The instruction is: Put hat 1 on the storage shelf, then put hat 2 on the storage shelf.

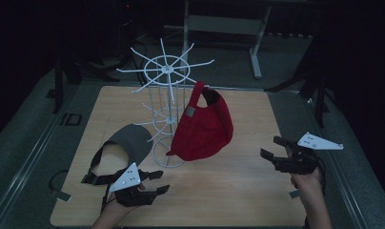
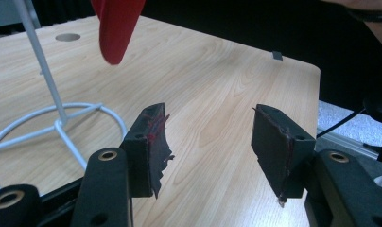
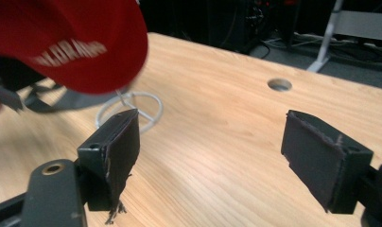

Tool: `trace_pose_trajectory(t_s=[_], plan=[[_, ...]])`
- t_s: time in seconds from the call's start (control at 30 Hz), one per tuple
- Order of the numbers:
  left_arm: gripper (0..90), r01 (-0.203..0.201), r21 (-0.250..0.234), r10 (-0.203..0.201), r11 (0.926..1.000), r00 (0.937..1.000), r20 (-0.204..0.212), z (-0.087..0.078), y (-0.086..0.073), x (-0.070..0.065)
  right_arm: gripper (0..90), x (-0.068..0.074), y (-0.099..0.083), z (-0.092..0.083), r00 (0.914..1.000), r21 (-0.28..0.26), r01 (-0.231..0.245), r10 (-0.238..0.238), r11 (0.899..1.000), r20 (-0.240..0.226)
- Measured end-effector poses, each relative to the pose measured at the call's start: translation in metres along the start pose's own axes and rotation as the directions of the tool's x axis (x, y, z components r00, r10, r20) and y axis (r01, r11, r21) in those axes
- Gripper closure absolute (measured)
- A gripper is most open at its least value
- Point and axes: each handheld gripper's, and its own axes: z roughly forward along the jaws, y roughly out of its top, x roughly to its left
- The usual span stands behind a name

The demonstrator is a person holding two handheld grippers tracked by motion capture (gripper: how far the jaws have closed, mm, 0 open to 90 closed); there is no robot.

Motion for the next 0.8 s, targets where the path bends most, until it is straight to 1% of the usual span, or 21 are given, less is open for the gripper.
trace_pose_trajectory(t_s=[0.07,0.13,0.2,0.23,0.3,0.37,0.4,0.43,0.53,0.6,0.67,0.77,0.8], plan=[[46.3,0.002,0.003,-0.002,1.0000,1.0000,-0.002,-0.001,-0.002,0.000,20.2,-0.002,-0.010,0.002,0.9995,0.012,0.008,-0.009,1.000,0.030],[46.3,0.005,0.005,-0.005,1.0000,1.0000,-0.005,-0.003,-0.004,0.001,20.2,-0.005,-0.020,0.004,0.9987,0.035,0.004,-0.006,0.999,0.050],[46.3,0.009,0.004,-0.009,1.0000,0.9999,-0.011,-0.004,-0.006,0.001,20.1,-0.008,-0.031,0.008,0.9988,0.062,0.000,-0.003,0.998,0.048],[46.3,0.009,0.003,-0.009,1.0000,0.9999,-0.013,-0.005,-0.007,0.002,20.0,-0.009,-0.036,0.009,0.9983,0.072,-0.002,-0.002,0.997,0.058],[46.3,0.015,0.001,-0.015,0.9999,0.9998,-0.016,-0.006,-0.008,0.002,19.8,-0.011,-0.046,0.011,0.9978,0.080,-0.001,-0.005,0.997,0.067],[46.3,0.020,-0.002,-0.020,0.9998,0.9996,-0.020,-0.006,-0.011,0.002,19.8,-0.013,-0.057,0.012,0.9944,0.079,0.005,-0.013,0.997,0.105],[46.3,0.019,0.004,-0.019,0.9998,0.9996,-0.020,-0.007,-0.012,0.002,19.7,-0.014,-0.062,0.013,0.9937,0.081,0.006,-0.015,0.997,0.111],[46.3,0.017,0.010,-0.016,0.9998,0.9996,-0.023,-0.007,-0.013,0.003,19.5,-0.015,-0.068,0.013,0.9924,0.087,0.004,-0.015,0.996,0.122],[46.3,0.019,0.021,-0.018,0.9996,0.9993,-0.032,-0.008,-0.017,0.003,19.3,-0.019,-0.084,0.014,0.9905,0.107,-0.015,0.000,0.994,0.138],[46.3,0.018,0.028,-0.017,0.9995,0.9990,-0.042,-0.010,-0.020,0.003,19.2,-0.019,-0.092,0.013,0.9864,0.115,-0.018,-0.001,0.993,0.164],[46.3,0.022,0.029,-0.020,0.9993,0.9985,-0.051,-0.013,-0.023,0.004,19.3,-0.019,-0.098,0.012,0.9856,0.111,-0.027,0.008,0.993,0.169],[46.3,0.031,0.025,-0.030,0.9992,0.9970,-0.071,-0.020,-0.028,0.006,19.3,-0.018,-0.103,0.009,0.9822,0.118,-0.018,-0.005,0.993,0.188],[46.3,0.038,0.022,-0.036,0.9990,0.9957,-0.085,-0.023,-0.029,0.007,19.3,-0.018,-0.104,0.009,0.9816,0.112,-0.018,-0.004,0.994,0.191]])
